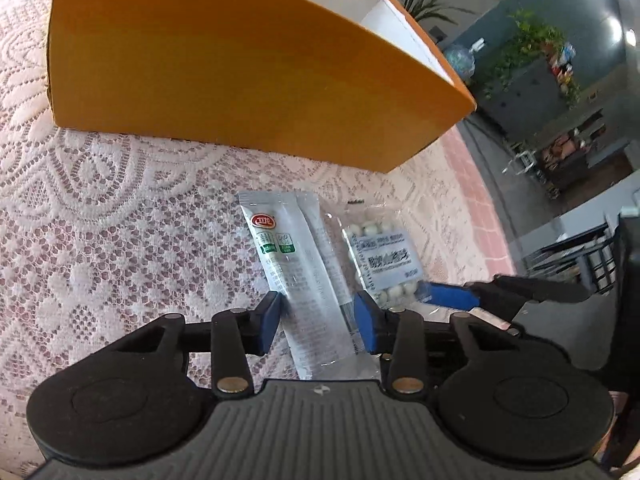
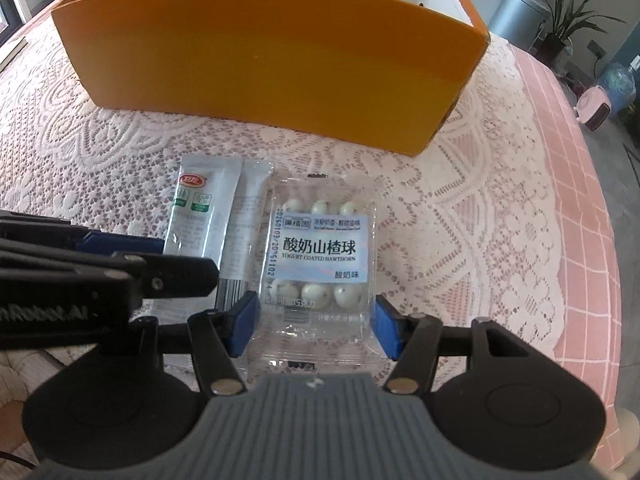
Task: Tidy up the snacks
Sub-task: 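Close the left tool on the white stick packs while the right tool grasps the yogurt hawthorn ball bag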
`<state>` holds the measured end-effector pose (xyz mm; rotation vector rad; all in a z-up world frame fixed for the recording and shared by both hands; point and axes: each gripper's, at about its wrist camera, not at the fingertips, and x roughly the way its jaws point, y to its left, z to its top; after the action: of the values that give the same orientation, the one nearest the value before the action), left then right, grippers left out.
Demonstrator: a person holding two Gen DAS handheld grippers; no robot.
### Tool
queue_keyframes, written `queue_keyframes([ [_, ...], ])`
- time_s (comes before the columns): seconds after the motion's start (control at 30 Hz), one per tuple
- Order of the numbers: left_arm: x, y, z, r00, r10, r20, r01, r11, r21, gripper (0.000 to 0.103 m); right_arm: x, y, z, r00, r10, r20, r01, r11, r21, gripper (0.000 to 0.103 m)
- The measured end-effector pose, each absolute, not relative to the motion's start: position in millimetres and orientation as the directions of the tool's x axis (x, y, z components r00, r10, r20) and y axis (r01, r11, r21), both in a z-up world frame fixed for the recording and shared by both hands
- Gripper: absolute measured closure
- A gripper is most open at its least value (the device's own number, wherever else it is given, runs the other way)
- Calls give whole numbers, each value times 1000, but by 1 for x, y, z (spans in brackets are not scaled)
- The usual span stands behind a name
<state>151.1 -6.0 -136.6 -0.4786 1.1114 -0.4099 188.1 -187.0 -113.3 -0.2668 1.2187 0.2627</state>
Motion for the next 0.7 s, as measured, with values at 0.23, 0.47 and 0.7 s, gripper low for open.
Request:
queue_keyframes([
  [0.23, 149, -2, -127, 448, -593, -669, 125, 783, -609, 59, 192, -191, -115, 304, 91, -948, -309, 951, -8, 44],
  [0.47, 158, 13, -136, 440, -685, -581, 80, 675, -734, 60, 194, -196, -114, 297, 122, -947, -284, 958, 34, 44],
  [0.7, 165, 11, -149, 402, -678, -615, 37, 684, -729, 62, 196, -205, -113, 272, 194, -942, -259, 958, 122, 44],
])
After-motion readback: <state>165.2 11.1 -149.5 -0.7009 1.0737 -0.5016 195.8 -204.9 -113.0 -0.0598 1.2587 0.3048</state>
